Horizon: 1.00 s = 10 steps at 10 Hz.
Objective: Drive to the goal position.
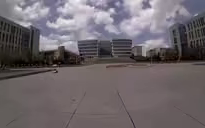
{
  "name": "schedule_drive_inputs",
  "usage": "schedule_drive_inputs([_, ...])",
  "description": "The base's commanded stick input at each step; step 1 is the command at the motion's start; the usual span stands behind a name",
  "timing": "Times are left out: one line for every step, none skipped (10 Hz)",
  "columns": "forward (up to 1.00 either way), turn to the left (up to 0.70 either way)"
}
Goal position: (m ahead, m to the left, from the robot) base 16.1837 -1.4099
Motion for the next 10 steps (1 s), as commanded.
schedule_drive_inputs([0.70,0.00])
schedule_drive_inputs([0.70,0.00])
schedule_drive_inputs([0.70,0.00])
schedule_drive_inputs([0.70,0.00])
schedule_drive_inputs([0.70,0.00])
schedule_drive_inputs([0.70,0.00])
schedule_drive_inputs([0.70,0.00])
schedule_drive_inputs([0.70,0.00])
schedule_drive_inputs([0.70,0.00])
schedule_drive_inputs([0.70,0.00])
